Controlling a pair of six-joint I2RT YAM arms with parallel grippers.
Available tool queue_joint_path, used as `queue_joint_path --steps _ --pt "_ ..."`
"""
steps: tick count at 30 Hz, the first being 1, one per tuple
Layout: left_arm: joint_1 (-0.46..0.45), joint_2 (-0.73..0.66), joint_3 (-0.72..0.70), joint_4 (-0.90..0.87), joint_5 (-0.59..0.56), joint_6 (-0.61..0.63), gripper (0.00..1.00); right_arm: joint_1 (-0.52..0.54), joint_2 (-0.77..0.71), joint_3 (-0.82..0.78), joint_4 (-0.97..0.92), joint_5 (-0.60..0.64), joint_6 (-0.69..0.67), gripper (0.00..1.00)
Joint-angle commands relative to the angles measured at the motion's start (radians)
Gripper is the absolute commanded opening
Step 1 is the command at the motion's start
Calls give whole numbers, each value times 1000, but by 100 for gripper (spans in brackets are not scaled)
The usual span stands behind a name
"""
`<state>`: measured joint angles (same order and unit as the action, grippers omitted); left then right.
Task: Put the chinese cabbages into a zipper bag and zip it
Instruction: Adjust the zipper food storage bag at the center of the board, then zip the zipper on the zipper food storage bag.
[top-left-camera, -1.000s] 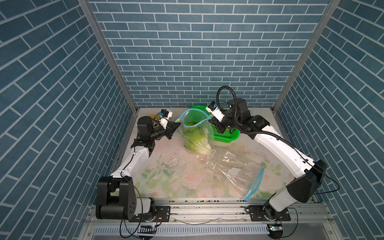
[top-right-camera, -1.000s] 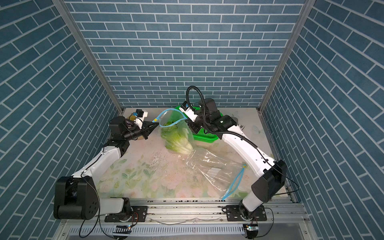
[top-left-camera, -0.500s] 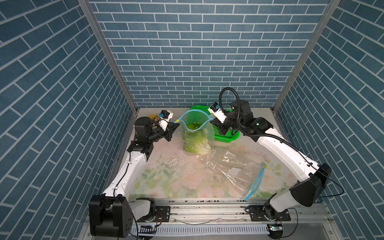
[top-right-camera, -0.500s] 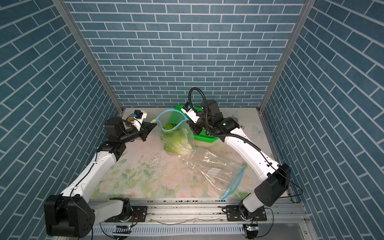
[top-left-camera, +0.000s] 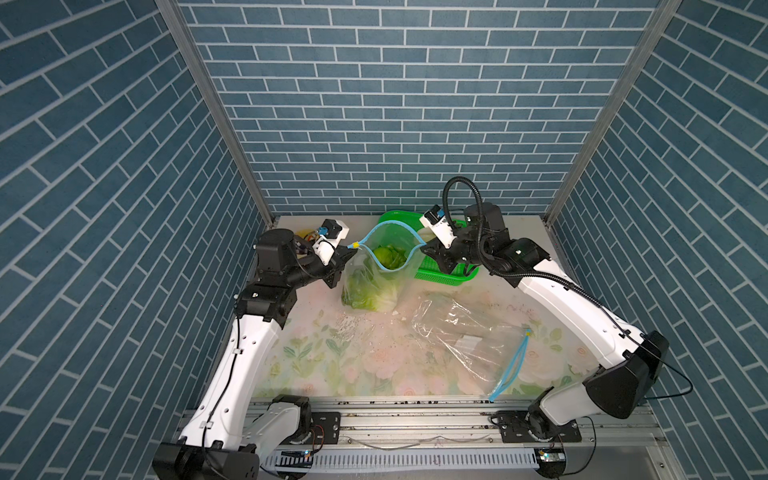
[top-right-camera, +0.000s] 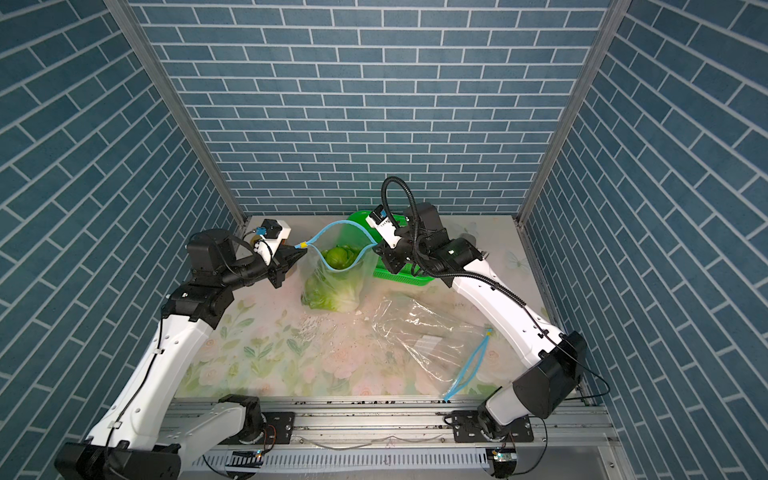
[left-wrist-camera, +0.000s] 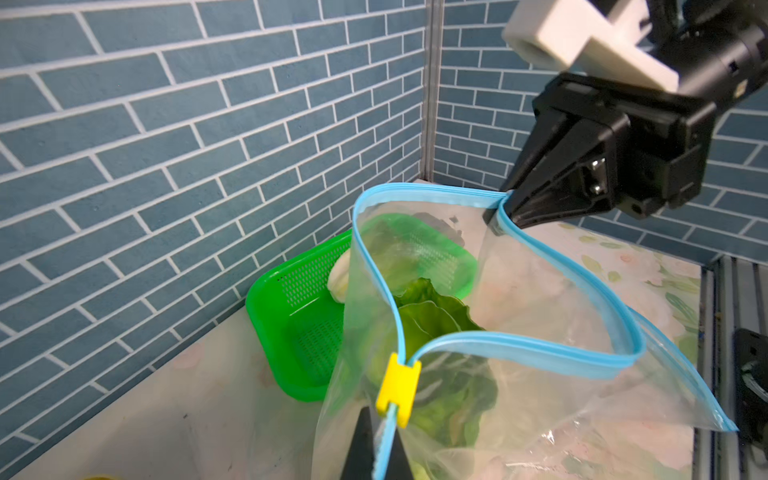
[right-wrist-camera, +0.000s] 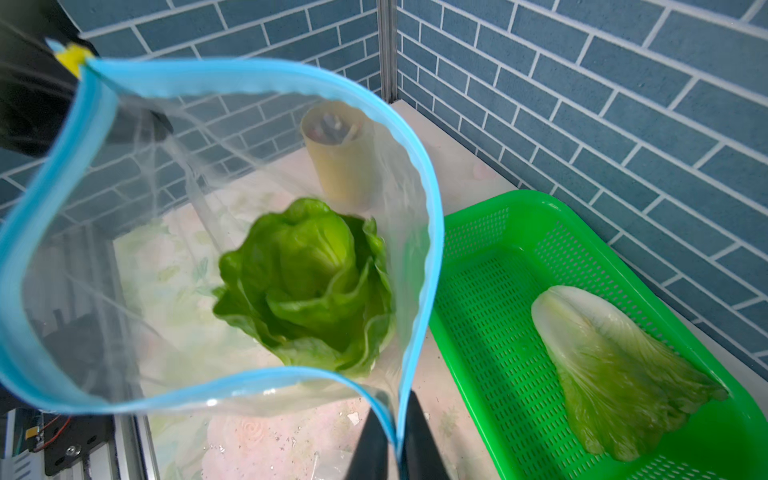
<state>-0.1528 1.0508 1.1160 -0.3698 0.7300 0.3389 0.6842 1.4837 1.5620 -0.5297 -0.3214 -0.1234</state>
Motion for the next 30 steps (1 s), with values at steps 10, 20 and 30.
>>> queue_joint_path --steps 10,20,30 --pt "-57 -13 76 -186 -1 88 0 92 17 219 -141 -220 -97 36" --pt "-65 -2 76 -171 8 83 0 161 235 494 -267 -341 -198 37" --pt "-67 9 63 -134 10 78 0 176 389 667 -352 -390 -237 36"
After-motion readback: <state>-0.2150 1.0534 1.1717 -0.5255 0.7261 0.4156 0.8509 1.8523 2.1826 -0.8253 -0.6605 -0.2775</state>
